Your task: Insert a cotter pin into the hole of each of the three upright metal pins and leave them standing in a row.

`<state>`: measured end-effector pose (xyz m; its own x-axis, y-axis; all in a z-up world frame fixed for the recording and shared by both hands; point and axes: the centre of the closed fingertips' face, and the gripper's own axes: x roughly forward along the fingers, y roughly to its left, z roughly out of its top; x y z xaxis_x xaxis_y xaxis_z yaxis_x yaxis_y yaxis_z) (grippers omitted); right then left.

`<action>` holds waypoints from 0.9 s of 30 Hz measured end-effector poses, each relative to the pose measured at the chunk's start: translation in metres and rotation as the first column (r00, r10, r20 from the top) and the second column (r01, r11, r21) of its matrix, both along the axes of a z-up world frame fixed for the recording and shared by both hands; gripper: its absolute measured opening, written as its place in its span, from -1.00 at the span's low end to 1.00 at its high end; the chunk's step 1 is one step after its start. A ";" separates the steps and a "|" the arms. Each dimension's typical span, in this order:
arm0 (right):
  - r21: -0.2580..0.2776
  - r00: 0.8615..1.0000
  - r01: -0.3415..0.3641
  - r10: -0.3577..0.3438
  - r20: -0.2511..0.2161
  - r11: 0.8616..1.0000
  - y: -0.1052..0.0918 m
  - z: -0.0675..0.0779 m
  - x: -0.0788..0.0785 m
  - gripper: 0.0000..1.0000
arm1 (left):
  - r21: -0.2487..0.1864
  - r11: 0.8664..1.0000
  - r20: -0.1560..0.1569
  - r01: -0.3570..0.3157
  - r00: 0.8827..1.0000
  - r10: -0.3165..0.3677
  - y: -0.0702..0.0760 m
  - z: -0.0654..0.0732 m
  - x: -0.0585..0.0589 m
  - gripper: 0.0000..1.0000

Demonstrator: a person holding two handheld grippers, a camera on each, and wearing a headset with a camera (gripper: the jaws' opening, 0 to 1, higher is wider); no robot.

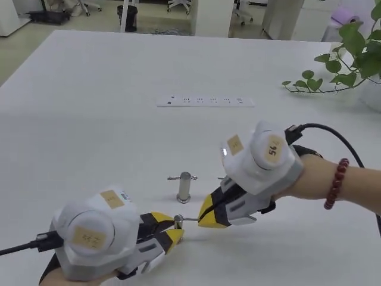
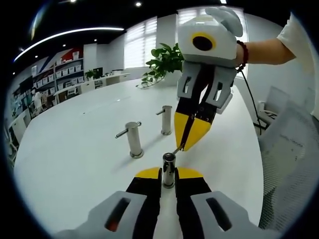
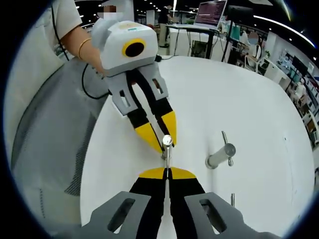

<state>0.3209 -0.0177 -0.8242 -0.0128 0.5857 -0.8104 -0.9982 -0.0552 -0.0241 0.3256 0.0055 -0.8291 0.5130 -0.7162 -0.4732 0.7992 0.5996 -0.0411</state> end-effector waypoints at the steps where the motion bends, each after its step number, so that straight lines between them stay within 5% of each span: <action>1: 0.000 1.000 0.000 0.000 0.000 1.000 0.000 0.000 0.000 -0.95 | -0.001 1.000 -0.002 0.002 1.000 -0.002 0.000 0.000 0.000 -0.85; 27: -0.049 0.996 -0.084 0.086 0.036 0.995 0.009 0.001 0.000 -0.95 | 0.001 0.997 0.018 0.073 0.997 -0.073 -0.004 0.000 -0.001 -0.85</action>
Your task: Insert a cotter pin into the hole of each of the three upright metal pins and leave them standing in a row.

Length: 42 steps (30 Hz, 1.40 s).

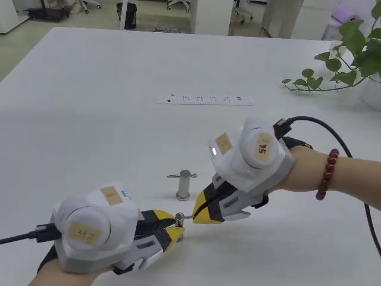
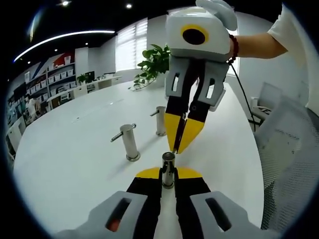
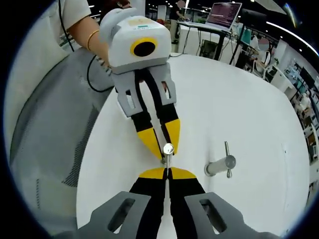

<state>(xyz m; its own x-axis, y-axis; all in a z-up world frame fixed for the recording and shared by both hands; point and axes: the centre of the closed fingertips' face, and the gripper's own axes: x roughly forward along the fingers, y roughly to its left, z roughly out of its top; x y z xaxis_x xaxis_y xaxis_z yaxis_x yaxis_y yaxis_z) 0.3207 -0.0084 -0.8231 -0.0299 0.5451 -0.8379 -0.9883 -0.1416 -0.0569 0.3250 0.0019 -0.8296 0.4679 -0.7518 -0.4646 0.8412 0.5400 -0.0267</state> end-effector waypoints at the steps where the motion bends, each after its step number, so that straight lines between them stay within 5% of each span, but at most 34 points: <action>1: -0.005 1.000 -0.005 0.005 0.006 1.000 0.000 0.000 0.000 -0.95 | 0.001 1.000 0.000 0.000 1.000 0.000 0.000 0.000 0.000 -0.85; 23: -0.018 0.999 0.047 -0.048 -0.021 0.999 0.011 0.001 -0.004 -0.92 | -0.009 1.000 -0.002 0.002 1.000 -0.002 -0.002 -0.002 -0.002 -0.85; 28: -0.015 0.997 0.069 -0.069 -0.027 0.998 0.010 0.000 -0.003 -0.75 | -0.014 1.000 -0.005 0.002 1.000 -0.002 -0.002 -0.002 -0.002 -0.85; 42: -0.027 0.998 0.059 -0.060 -0.009 0.998 -0.002 0.003 -0.002 -0.88 | -0.034 0.999 -0.030 -0.006 1.000 0.005 0.000 -0.005 -0.002 -0.85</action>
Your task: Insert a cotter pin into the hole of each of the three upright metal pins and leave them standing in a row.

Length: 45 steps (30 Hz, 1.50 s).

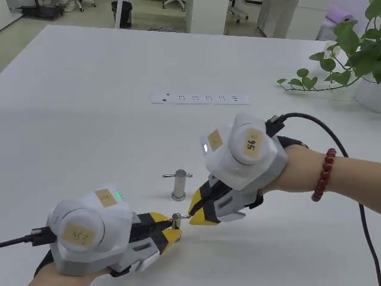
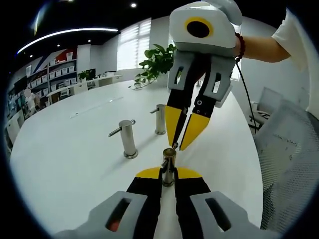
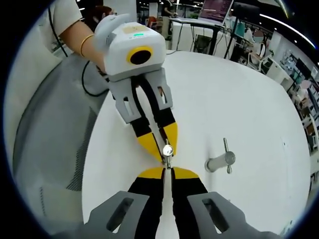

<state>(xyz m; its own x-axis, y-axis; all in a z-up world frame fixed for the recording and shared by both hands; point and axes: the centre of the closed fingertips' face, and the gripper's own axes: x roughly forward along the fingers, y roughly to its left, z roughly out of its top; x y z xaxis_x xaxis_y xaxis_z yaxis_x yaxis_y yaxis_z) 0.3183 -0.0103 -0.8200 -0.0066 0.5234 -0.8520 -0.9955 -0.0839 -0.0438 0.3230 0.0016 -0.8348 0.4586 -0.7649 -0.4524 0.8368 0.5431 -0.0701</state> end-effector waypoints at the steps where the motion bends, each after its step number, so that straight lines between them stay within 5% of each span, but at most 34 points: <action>1: -0.001 1.000 -0.001 0.001 0.001 1.000 0.000 0.000 0.000 -0.89 | -0.002 1.000 -0.001 0.000 1.000 0.000 0.000 0.000 0.000 -0.85; 19: 0.018 1.000 -0.004 0.004 0.005 1.000 0.007 0.000 -0.001 -0.91 | -0.034 0.999 -0.020 0.005 1.000 -0.006 -0.002 -0.003 -0.001 -0.85; 38: 0.034 0.999 0.034 -0.033 -0.003 0.999 0.008 0.001 -0.001 -0.77 | 0.015 1.000 0.003 0.021 1.000 -0.021 -0.003 -0.005 -0.001 -0.85; 45: 0.086 0.998 0.058 -0.056 -0.022 0.995 0.015 0.008 0.001 -0.69 | 0.032 0.999 0.001 0.024 1.000 -0.024 -0.003 -0.007 0.000 -0.80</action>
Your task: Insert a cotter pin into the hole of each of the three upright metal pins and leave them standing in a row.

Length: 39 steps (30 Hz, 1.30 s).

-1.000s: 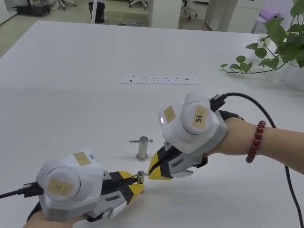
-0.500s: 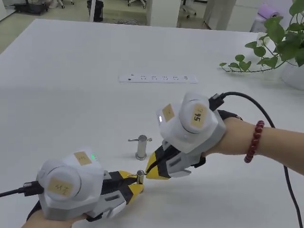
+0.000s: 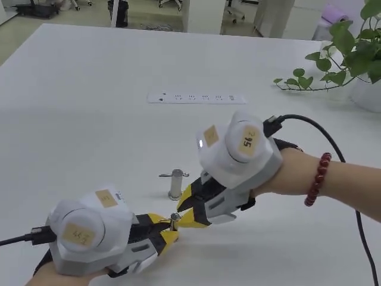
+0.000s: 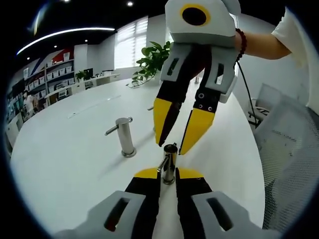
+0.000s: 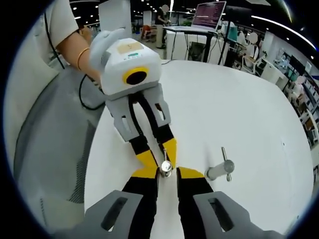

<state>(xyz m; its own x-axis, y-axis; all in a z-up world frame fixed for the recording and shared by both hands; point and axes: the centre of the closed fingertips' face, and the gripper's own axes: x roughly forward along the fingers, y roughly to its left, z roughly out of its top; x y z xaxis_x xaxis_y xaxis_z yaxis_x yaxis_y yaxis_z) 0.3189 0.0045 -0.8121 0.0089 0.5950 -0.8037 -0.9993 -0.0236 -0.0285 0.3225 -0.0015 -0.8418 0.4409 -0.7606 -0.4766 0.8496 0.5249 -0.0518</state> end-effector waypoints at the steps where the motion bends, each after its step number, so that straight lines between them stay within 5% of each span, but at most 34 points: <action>1: 0.006 1.000 0.001 -0.001 -0.001 1.000 0.001 0.000 0.000 -0.69 | 0.003 1.000 0.000 0.000 1.000 0.000 0.000 0.000 0.000 -0.77; 21: 0.015 1.000 -0.025 0.025 0.002 1.000 0.007 -0.007 -0.003 -0.77 | -0.054 0.998 -0.008 -0.024 1.000 0.023 0.008 0.013 -0.001 -0.37; 39: 0.036 1.000 0.004 -0.005 0.009 0.999 0.017 0.004 0.003 -0.80 | -0.083 0.995 0.005 -0.060 0.998 0.061 0.039 0.032 -0.016 -0.15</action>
